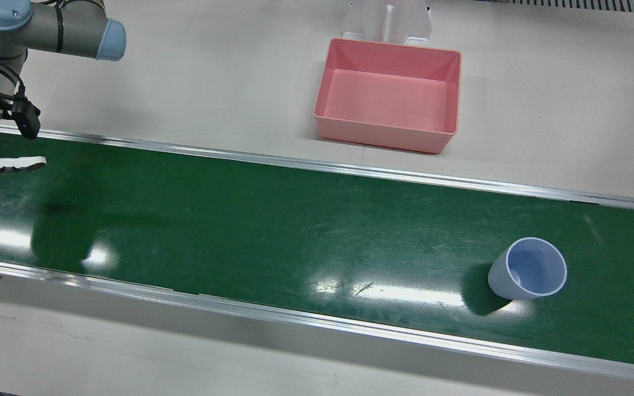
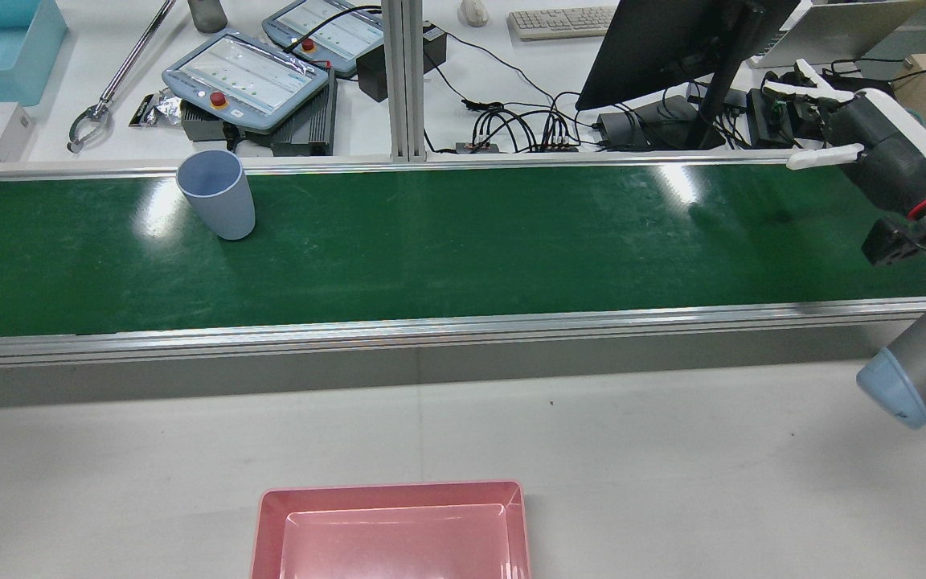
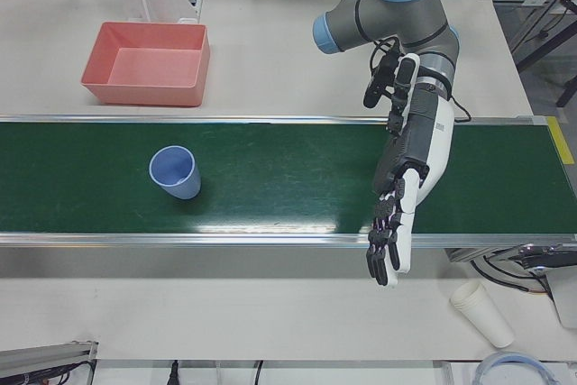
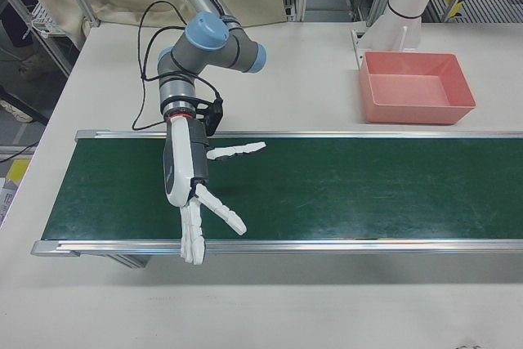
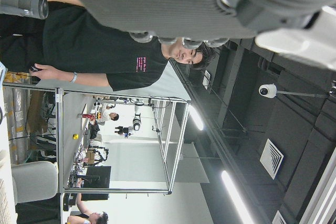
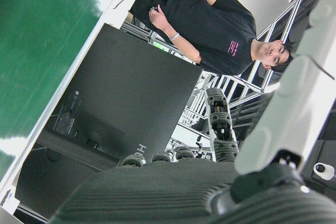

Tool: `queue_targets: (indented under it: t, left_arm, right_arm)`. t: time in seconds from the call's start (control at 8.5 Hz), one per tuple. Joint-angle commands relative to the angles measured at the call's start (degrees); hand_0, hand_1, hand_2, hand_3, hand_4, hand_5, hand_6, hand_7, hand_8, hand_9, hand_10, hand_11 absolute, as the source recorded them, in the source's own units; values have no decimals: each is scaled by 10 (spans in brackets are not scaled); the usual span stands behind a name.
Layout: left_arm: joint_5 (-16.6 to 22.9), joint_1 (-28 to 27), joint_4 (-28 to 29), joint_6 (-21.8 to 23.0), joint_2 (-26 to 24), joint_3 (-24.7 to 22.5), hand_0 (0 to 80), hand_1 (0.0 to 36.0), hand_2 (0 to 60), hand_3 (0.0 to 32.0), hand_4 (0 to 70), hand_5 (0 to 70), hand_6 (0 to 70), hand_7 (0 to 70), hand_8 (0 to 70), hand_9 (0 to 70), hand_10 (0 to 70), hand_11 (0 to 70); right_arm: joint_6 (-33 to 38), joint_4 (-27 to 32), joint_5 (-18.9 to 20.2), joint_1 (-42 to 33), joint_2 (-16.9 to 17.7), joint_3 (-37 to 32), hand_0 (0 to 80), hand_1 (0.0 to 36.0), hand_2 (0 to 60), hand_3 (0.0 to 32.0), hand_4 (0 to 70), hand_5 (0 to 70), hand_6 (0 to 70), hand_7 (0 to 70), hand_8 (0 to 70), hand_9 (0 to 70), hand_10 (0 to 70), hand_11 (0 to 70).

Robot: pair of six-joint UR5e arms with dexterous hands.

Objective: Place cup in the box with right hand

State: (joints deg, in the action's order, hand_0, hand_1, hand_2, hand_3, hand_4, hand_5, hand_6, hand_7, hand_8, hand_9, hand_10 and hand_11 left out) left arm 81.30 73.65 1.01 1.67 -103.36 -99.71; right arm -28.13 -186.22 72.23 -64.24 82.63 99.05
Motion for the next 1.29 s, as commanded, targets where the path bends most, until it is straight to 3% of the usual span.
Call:
queue_targets:
  t: [0.0, 0.12, 0.35, 0.59, 0.82, 0.94, 1.06, 1.18]
  left_arm:
    - [0, 0, 0, 0, 0, 0, 0, 0, 0, 0, 0, 0, 0, 0, 0, 0, 0, 0]
    - [1, 0, 0, 0, 0, 0, 0, 0, 0, 0, 0, 0, 0, 0, 0, 0, 0, 0]
    - [0, 0, 0, 0, 0, 0, 0, 0, 0, 0, 0, 0, 0, 0, 0, 0, 0, 0]
    - [0, -1, 0, 0, 0, 0, 0, 0, 0, 0, 0, 0, 0, 0, 0, 0, 0, 0]
    - [0, -1, 0, 0, 0, 0, 0, 0, 0, 0, 0, 0, 0, 0, 0, 0, 0, 0]
    - [0, -1, 0, 0, 0, 0, 0, 0, 0, 0, 0, 0, 0, 0, 0, 0, 0, 0]
    - [0, 0, 0, 0, 0, 0, 0, 0, 0, 0, 0, 0, 0, 0, 0, 0, 0, 0]
    - [0, 0, 0, 0, 0, 0, 0, 0, 0, 0, 0, 0, 0, 0, 0, 0, 0, 0]
  right_arm:
    - [10, -1, 0, 16, 12, 2, 470, 80, 0, 0, 142, 23, 19, 64, 0, 0, 0, 0]
    - [11, -1, 0, 17, 14, 3, 457, 99, 68, 0, 116, 23, 20, 64, 0, 0, 0, 0]
    - [13, -1, 0, 20, 14, 3, 470, 82, 0, 0, 138, 24, 19, 61, 0, 0, 0, 0]
    - [13, -1, 0, 24, 14, 3, 464, 92, 34, 0, 125, 24, 19, 60, 0, 0, 0, 0]
    - [14, -1, 0, 24, 14, 3, 472, 83, 0, 0, 138, 24, 20, 62, 0, 0, 0, 0]
    - [14, -1, 0, 24, 14, 4, 465, 92, 35, 0, 125, 24, 19, 60, 0, 0, 0, 0]
    - [14, -1, 0, 25, 14, 4, 471, 83, 0, 0, 138, 24, 19, 62, 0, 0, 0, 0]
    - [14, -1, 0, 27, 14, 4, 465, 94, 35, 0, 126, 24, 19, 63, 0, 0, 0, 0]
